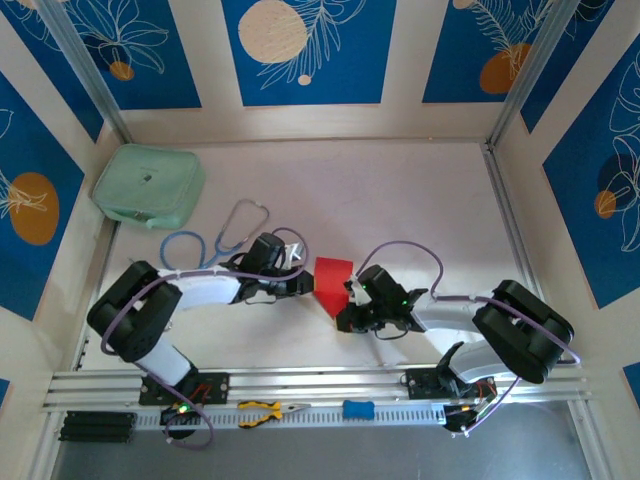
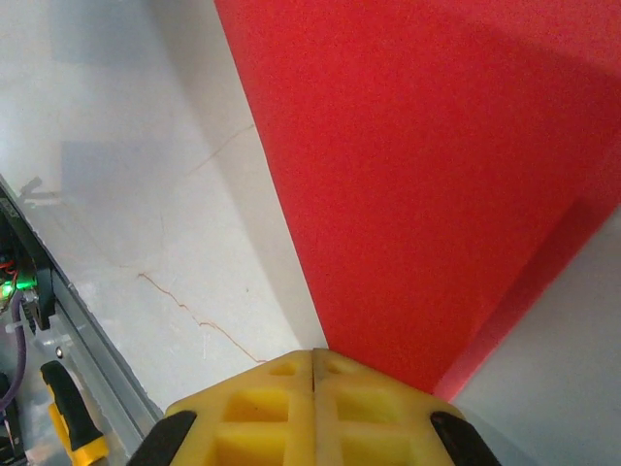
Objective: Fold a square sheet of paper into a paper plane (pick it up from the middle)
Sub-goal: Third fold the triangle at the center of the table.
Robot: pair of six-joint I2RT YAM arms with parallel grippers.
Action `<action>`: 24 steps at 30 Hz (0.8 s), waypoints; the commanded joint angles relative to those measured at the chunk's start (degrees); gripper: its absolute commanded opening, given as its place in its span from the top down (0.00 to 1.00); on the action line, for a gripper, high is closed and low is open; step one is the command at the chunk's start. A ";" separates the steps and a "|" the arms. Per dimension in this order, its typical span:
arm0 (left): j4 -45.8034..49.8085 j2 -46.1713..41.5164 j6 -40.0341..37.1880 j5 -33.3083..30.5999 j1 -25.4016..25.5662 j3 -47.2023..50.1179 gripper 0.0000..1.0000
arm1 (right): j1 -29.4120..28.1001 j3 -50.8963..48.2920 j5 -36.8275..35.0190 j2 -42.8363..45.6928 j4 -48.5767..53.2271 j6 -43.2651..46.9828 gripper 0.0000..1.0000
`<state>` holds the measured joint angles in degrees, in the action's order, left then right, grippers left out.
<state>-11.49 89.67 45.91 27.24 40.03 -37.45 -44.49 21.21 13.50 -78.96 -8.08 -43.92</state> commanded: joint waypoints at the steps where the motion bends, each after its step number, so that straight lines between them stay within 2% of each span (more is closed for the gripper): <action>1: 0.22 -0.87 -1.46 -0.19 2.59 0.00 0.89 | 1.09 0.21 1.40 -1.16 3.03 2.08 0.98; 8: -3.26 3.97 -0.95 1.47 6.96 -1.93 0.90 | 2.08 0.48 2.93 -2.64 1.75 2.79 0.98; 20: -2.83 10.82 -0.80 1.70 7.19 -6.12 0.89 | 2.92 1.56 4.37 -4.08 1.18 4.19 0.99; 24: -0.99 13.28 -0.44 0.92 7.17 -7.30 0.92 | 3.09 2.07 4.59 -4.80 1.19 4.46 0.98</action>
<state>-14.06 101.19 45.95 27.99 47.00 -43.57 -41.87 22.68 18.41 -82.43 -8.88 -40.88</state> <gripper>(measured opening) 0.085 0.063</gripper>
